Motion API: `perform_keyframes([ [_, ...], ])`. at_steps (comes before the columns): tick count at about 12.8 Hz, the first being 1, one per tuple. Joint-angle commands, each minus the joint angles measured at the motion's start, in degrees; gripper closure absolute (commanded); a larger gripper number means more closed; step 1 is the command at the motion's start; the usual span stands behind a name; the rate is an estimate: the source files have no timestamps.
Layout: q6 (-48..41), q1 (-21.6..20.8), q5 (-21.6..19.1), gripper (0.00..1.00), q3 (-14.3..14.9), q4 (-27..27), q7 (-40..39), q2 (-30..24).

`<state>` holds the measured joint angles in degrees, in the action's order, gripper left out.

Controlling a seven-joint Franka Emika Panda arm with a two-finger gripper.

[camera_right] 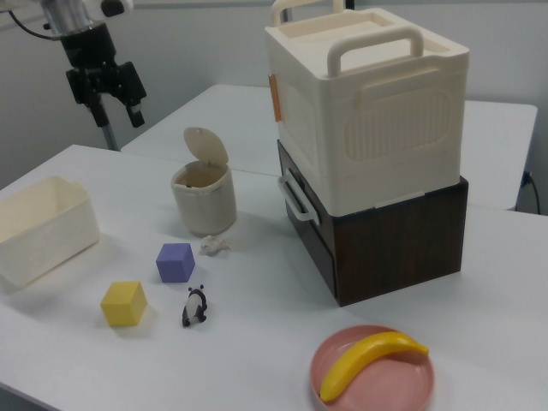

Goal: Open the trash can

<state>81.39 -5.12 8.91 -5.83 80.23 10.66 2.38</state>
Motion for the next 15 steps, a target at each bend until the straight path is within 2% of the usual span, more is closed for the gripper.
perform_keyframes([
  [1,3.1,-1.3,0.7,0.00,-0.1,9.1,1.5,-7.8],
  [4,7.7,-0.4,0.0,0.00,0.4,12.1,2.1,-8.7],
  [7,10.5,3.3,-4.3,0.00,0.6,10.9,1.9,-7.7],
  [15,10.4,3.3,-4.0,0.00,0.5,9.7,2.2,-5.3],
])
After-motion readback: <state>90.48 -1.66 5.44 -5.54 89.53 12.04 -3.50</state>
